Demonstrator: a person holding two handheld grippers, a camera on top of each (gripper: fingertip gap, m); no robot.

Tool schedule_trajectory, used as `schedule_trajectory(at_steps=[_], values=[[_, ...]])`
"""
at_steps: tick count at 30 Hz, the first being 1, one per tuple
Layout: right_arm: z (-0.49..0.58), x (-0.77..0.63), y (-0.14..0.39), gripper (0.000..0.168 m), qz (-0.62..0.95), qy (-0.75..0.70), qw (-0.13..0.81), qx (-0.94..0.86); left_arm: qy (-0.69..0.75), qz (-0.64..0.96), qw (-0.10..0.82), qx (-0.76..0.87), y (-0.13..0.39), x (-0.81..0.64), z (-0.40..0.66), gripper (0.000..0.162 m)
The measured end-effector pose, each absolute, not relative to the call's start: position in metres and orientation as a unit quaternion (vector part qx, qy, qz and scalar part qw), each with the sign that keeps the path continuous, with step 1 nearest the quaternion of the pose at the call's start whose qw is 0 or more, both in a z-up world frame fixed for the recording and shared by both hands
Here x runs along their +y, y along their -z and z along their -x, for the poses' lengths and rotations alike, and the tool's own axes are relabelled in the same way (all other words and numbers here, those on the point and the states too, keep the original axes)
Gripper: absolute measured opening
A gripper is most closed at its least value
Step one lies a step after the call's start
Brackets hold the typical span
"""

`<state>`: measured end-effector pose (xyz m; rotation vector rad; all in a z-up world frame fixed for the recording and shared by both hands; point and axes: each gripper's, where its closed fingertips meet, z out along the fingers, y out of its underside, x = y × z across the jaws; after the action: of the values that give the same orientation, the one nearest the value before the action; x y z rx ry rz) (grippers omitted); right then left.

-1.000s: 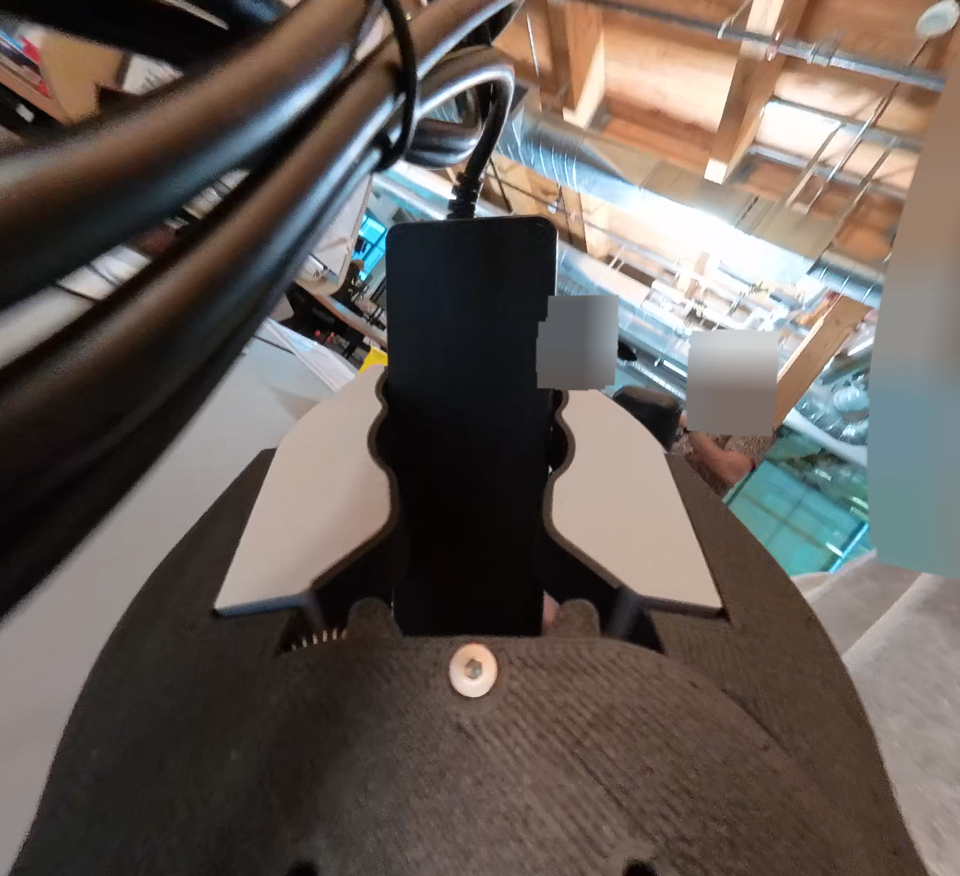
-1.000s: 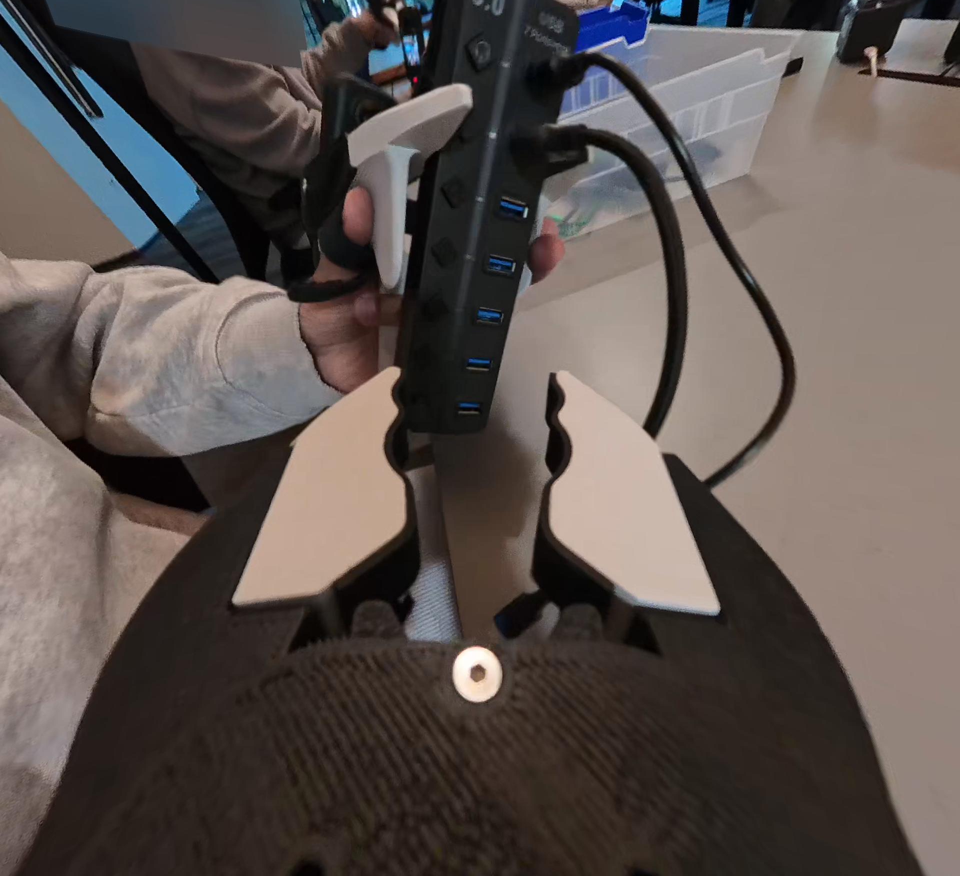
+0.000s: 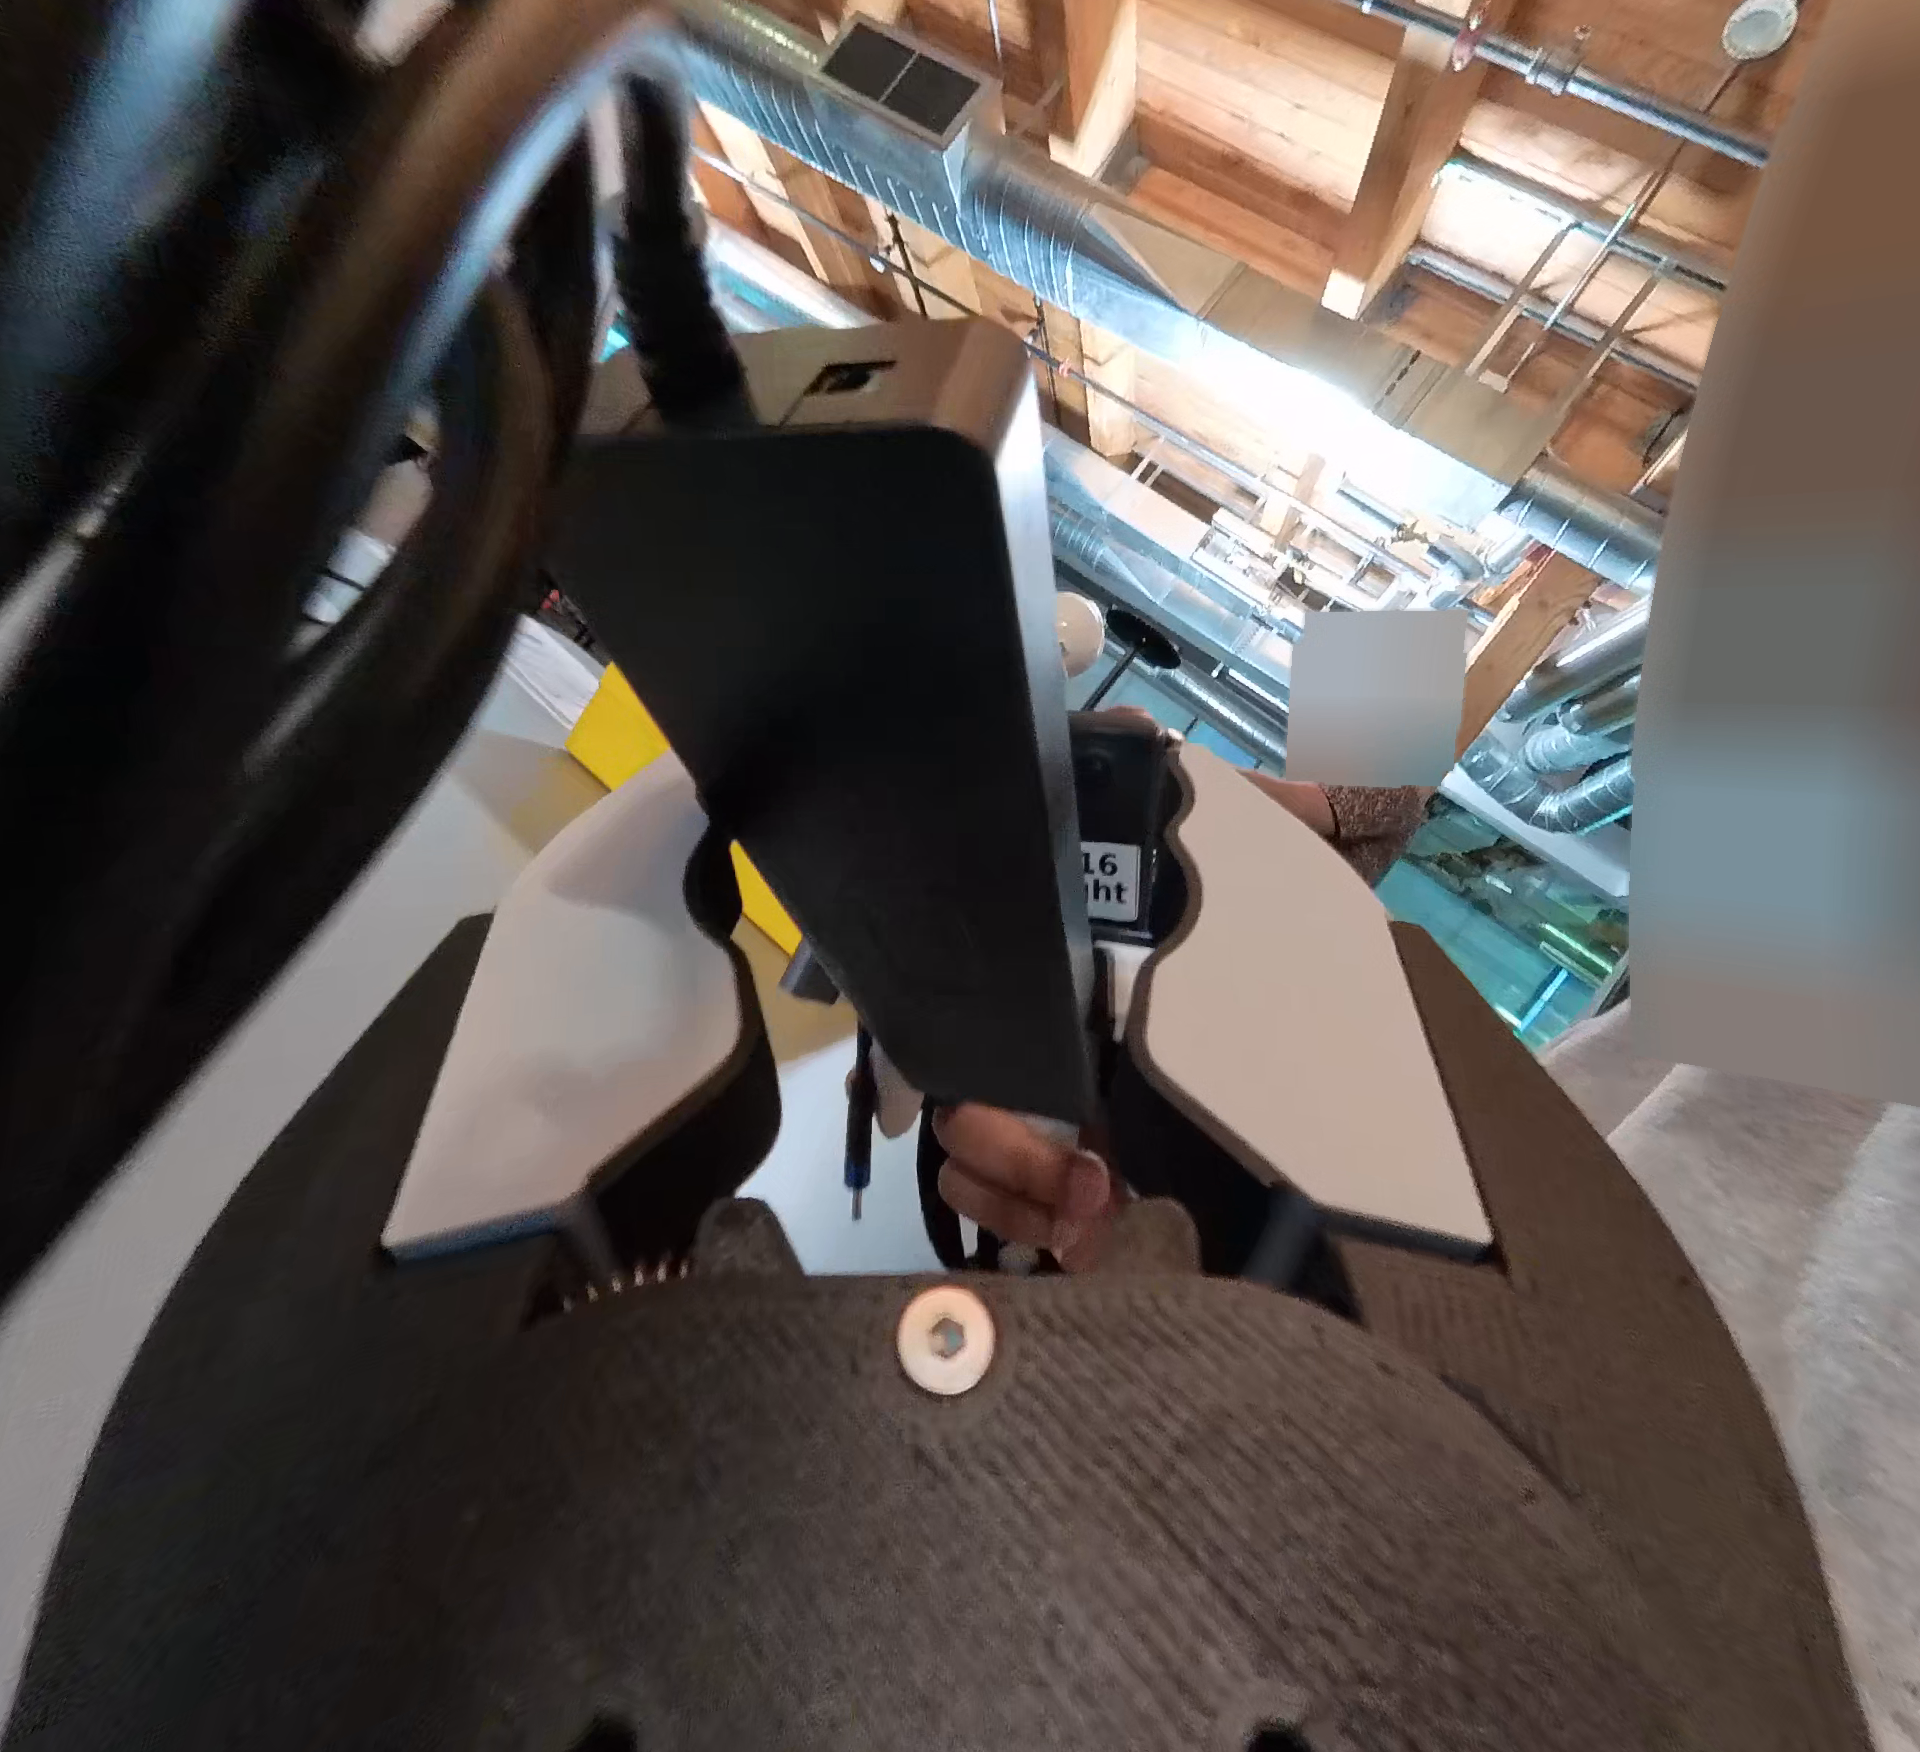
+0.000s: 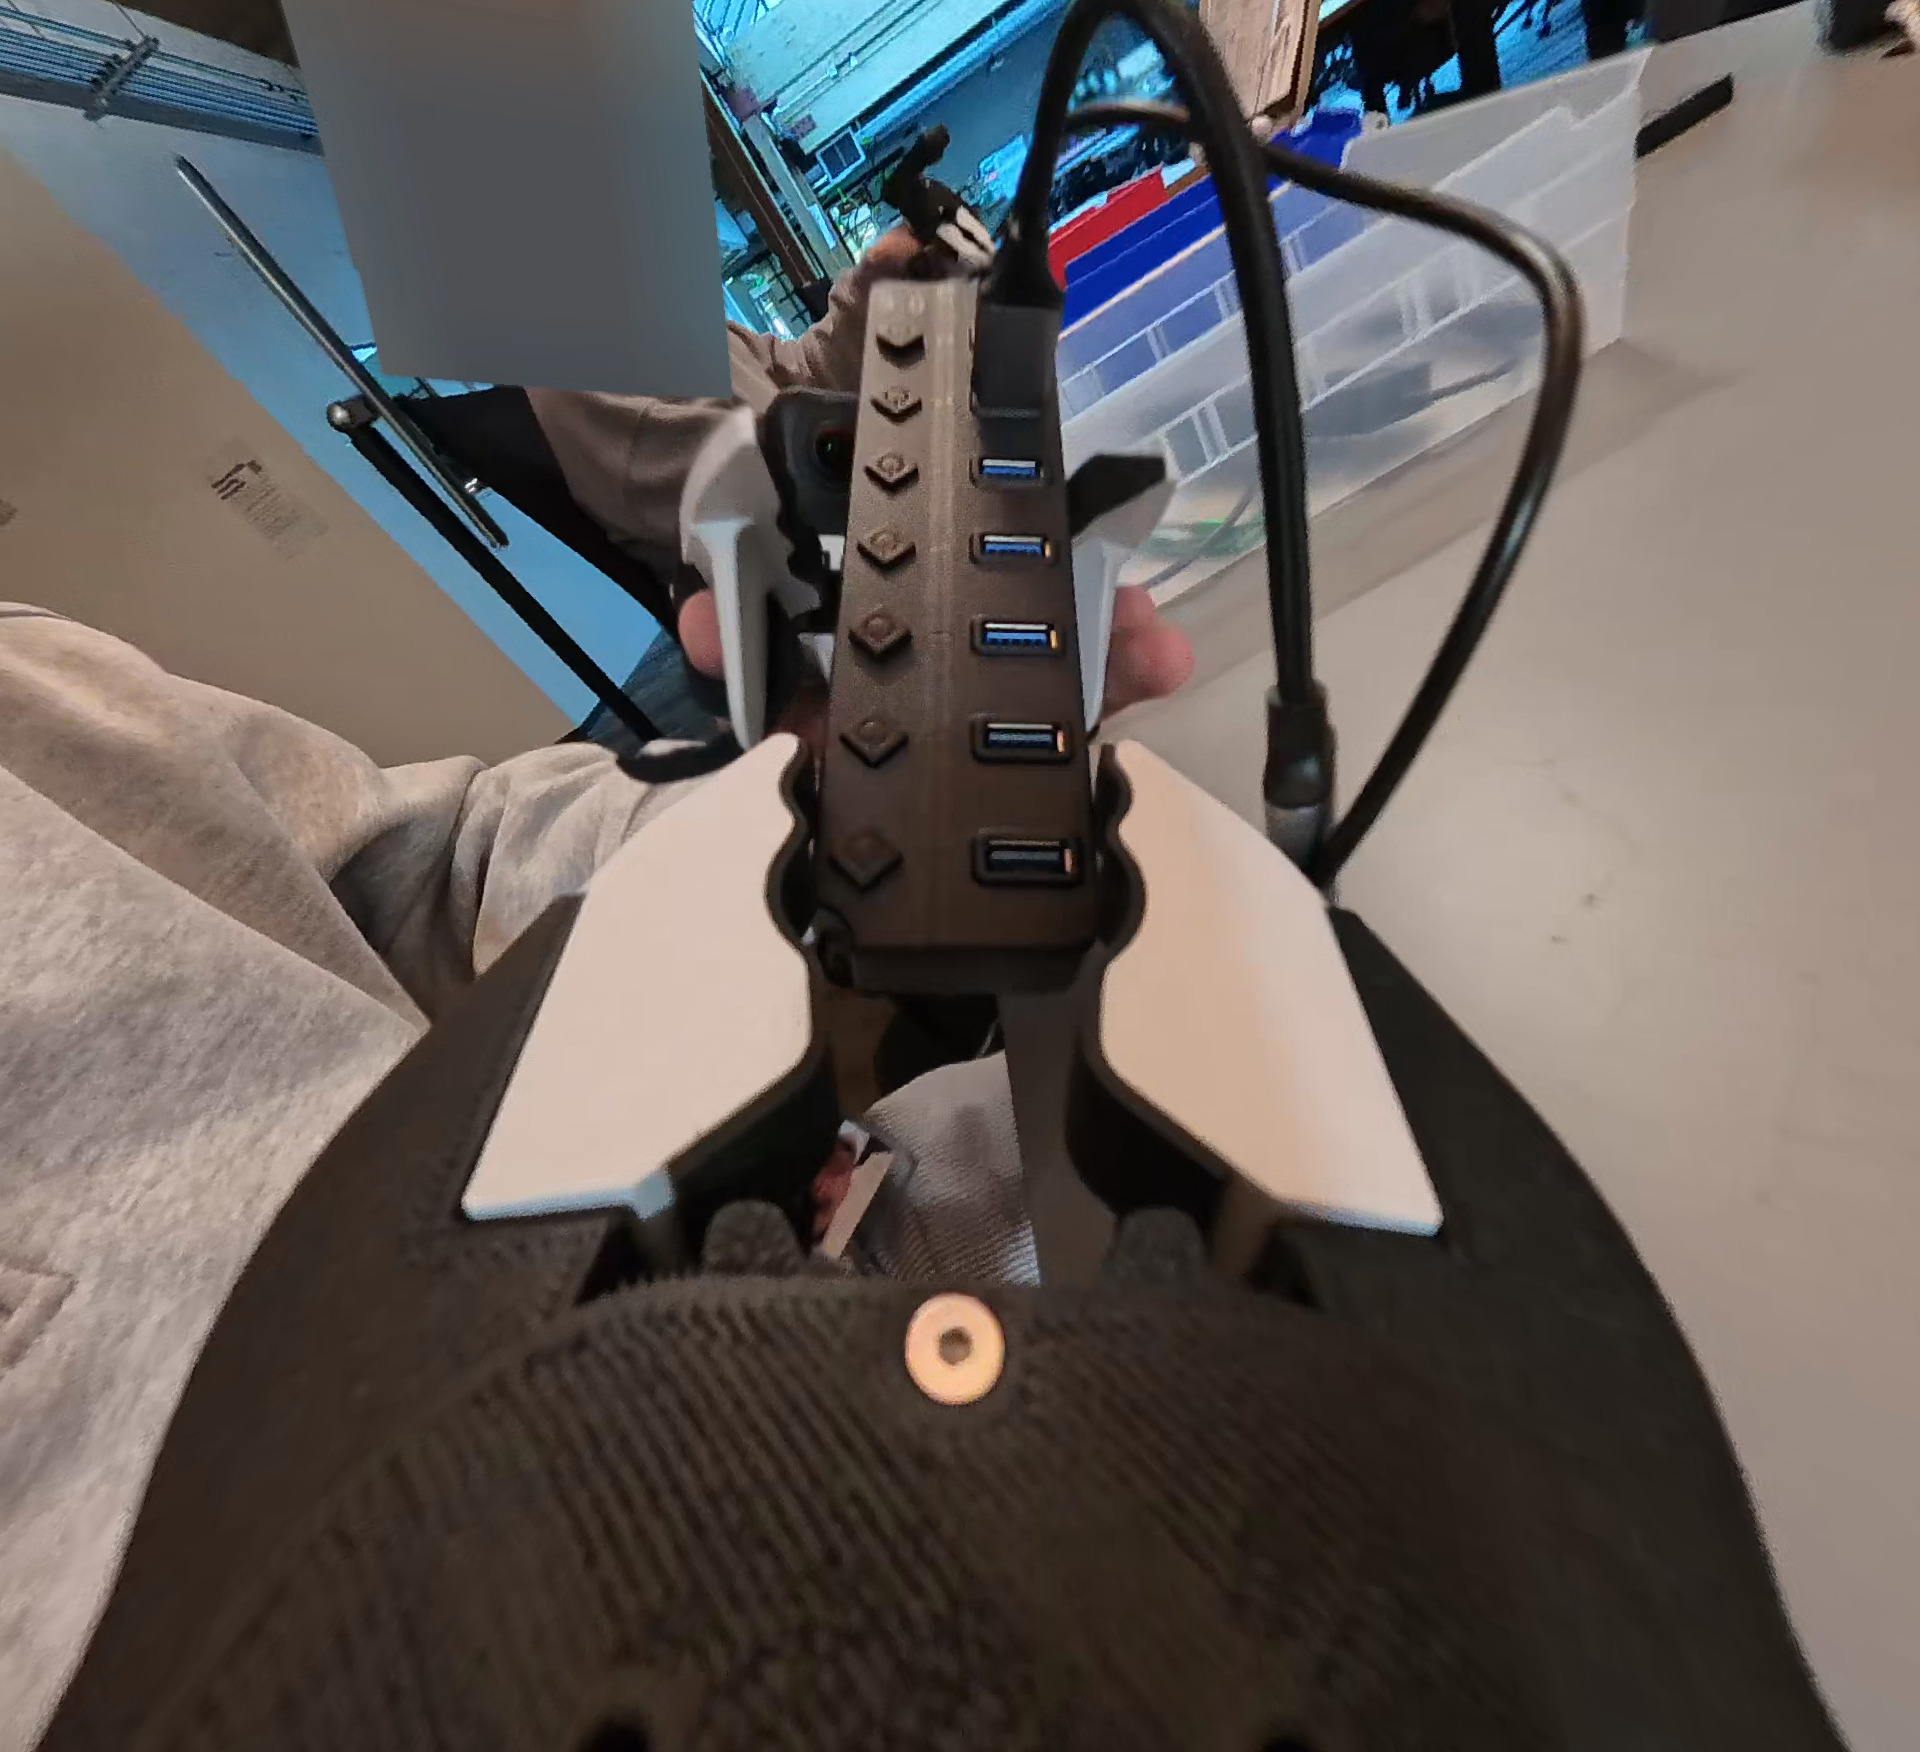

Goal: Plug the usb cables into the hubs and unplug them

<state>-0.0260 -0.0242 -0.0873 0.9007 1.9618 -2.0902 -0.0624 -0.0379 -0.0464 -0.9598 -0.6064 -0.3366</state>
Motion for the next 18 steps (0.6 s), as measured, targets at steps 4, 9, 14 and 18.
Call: schedule_trajectory(at_steps=[4, 9, 14, 18], values=[[0.029, -0.015, 0.075, 0.052, -0.29, 0.712, 0.043, 0.638, 0.156, 0.47, 0.82, -0.286, 0.052, -0.033, 0.061, 0.068], [0.031, -0.008, 0.067, 0.052, -0.269, 0.717, -0.008, 0.643, 0.181, 0.484, 0.808, -0.285, 0.056, -0.029, 0.059, 0.066], [0.03, -0.008, 0.066, 0.052, -0.258, 0.719, -0.027, 0.645, 0.18, 0.49, 0.807, -0.278, 0.055, -0.029, 0.058, 0.065], [0.029, -0.006, 0.062, 0.052, -0.245, 0.721, -0.053, 0.646, 0.181, 0.492, 0.806, -0.274, 0.055, -0.028, 0.057, 0.065]])
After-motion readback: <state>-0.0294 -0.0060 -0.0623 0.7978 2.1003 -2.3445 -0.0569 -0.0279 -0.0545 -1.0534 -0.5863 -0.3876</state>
